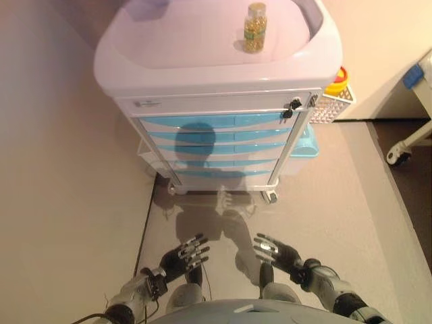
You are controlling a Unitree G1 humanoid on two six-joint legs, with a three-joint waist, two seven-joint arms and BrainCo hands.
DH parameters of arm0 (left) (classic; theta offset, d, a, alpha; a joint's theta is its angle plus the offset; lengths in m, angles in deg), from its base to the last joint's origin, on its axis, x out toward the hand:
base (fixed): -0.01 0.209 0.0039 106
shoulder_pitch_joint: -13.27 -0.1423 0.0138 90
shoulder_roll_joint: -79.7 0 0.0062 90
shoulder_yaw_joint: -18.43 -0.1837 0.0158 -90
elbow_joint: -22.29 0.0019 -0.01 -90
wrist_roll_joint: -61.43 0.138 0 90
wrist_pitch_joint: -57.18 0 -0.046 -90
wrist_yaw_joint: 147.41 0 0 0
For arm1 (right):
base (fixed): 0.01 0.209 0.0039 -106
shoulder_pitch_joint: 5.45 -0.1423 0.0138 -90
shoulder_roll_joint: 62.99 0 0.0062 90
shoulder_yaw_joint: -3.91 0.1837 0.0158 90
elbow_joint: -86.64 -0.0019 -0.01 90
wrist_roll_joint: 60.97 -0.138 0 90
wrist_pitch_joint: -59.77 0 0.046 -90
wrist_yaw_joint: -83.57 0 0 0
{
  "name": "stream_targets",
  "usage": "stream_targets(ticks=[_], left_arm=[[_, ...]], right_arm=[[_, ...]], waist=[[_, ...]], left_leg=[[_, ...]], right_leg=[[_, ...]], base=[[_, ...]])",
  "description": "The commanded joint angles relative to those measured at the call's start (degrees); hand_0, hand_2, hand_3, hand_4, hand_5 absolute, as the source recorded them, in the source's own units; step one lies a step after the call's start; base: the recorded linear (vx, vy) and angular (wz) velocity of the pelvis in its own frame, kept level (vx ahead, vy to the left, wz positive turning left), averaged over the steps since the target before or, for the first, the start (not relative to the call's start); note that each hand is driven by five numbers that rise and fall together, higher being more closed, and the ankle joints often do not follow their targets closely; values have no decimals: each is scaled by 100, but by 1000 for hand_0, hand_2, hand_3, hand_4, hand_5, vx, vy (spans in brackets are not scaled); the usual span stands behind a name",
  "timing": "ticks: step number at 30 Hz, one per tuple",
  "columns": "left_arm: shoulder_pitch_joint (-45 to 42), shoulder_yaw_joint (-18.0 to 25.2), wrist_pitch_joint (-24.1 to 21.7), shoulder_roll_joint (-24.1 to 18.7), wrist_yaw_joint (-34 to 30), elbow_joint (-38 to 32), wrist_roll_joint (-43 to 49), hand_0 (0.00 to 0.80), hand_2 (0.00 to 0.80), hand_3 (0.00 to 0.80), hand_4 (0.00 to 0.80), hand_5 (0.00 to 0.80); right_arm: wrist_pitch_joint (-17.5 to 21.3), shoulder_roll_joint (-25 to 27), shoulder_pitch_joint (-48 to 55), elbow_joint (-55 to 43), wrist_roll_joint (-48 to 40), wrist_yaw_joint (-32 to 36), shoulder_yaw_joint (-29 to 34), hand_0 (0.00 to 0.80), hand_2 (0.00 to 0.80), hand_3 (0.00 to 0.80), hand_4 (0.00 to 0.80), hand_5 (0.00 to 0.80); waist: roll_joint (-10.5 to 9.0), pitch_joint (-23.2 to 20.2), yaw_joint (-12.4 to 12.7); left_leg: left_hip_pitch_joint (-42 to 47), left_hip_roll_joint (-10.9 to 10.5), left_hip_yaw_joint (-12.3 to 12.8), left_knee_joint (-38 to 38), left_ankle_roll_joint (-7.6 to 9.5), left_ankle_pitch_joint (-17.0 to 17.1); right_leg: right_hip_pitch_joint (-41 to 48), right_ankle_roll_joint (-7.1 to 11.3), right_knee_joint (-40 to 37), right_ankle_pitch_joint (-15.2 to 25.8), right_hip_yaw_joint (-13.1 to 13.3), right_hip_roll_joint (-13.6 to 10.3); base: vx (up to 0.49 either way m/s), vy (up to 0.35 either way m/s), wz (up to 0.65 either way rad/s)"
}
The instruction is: Open the drawer and pick up the medicine
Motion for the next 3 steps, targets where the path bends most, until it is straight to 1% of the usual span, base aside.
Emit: stream_targets(ticks=[1, 3], left_arm=[[217, 69, -30, -5, -289, 322, -106, 0, 0, 0, 0, 0], [201, 92, 91, 24, -257, 427, -134, 0, 0, 0, 0, 0]], right_arm=[[60, -244, -58, 86, 90, 265, 78, 0, 0, 0, 0, 0], [44, -288, -52, 254, 60, 306, 97, 0, 0, 0, 0, 0]], waist=[[-285, -102, 170], [-279, -199, 205]], left_leg=[[-261, -190, 119, 257, -20, -272], [-198, -217, 100, 222, -8, -292]], right_leg=[[-306, 122, 663, -367, -62, -129], [-224, 140, 614, -363, -114, -140]], base=[[19, 20, 11], [4, 10, 2]])
